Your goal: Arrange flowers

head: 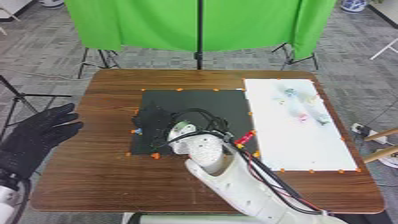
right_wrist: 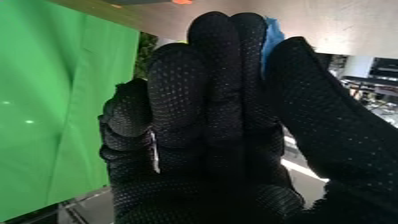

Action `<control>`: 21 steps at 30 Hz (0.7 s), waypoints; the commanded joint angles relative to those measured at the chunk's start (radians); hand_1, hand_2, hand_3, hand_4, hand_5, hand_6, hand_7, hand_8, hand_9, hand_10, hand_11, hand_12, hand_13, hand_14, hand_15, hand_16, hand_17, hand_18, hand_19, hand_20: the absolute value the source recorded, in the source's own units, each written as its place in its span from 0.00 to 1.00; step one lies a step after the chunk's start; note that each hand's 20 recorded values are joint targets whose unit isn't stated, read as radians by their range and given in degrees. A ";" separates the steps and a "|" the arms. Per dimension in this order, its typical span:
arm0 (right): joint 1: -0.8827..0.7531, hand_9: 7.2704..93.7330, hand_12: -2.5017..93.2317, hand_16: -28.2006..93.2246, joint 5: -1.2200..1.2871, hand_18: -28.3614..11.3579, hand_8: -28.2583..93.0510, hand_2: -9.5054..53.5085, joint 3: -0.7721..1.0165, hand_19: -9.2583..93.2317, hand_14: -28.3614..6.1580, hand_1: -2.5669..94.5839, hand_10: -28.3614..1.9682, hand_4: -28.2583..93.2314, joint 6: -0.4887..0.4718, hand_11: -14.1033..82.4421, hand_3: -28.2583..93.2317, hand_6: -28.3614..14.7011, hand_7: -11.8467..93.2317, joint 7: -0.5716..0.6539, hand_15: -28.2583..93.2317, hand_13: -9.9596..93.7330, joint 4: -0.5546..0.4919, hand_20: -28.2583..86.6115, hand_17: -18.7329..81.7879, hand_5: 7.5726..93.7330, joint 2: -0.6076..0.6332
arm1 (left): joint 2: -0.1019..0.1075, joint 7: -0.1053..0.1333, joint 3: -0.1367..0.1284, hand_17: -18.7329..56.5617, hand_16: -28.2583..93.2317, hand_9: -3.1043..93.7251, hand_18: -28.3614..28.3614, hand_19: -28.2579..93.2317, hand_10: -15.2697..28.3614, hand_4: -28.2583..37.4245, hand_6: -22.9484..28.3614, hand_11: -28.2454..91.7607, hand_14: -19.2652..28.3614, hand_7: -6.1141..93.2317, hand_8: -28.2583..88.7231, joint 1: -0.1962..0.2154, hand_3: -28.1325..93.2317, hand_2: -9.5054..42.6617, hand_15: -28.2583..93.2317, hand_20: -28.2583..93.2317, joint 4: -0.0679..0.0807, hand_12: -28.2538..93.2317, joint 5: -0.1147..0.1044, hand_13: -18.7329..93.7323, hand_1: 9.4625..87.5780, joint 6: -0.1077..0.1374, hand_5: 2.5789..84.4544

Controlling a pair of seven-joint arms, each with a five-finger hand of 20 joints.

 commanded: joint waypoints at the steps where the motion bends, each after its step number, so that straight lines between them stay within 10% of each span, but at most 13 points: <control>1: 0.004 0.92 0.53 0.52 -0.070 0.26 0.13 0.00 0.003 0.92 0.71 0.48 0.78 0.02 0.019 0.34 0.95 0.69 0.52 0.025 0.73 0.80 0.026 0.63 0.51 0.78 -0.017 | -0.005 -0.010 0.003 0.17 0.20 0.40 0.89 0.66 0.61 0.05 0.53 0.48 0.70 0.27 0.14 0.006 0.81 0.27 0.59 0.24 0.004 0.35 0.004 0.43 0.25 -0.006 0.46; 9: 0.006 0.91 0.53 0.52 -0.113 0.28 0.11 0.00 0.013 0.92 0.77 0.48 0.83 0.01 0.026 0.35 0.94 0.72 0.53 0.034 0.72 0.80 0.061 0.63 0.51 0.77 -0.030 | 0.003 -0.016 0.016 0.14 0.20 0.39 0.91 0.65 0.84 0.07 0.66 0.41 0.89 0.18 0.19 -0.009 0.81 0.28 0.57 0.25 0.011 0.37 0.002 0.36 0.27 -0.008 0.52; 21: 0.024 0.88 0.53 0.51 -0.091 0.30 0.09 0.00 -0.009 0.91 0.78 0.45 0.87 0.00 0.023 0.36 0.93 0.74 0.58 0.115 0.73 0.79 0.058 0.63 0.51 0.72 -0.020 | -0.001 -0.015 0.016 0.13 0.25 0.38 0.91 0.63 0.93 0.09 0.71 0.34 0.94 0.13 0.21 -0.005 0.80 0.29 0.49 0.28 0.008 0.40 0.004 0.34 0.28 -0.013 0.54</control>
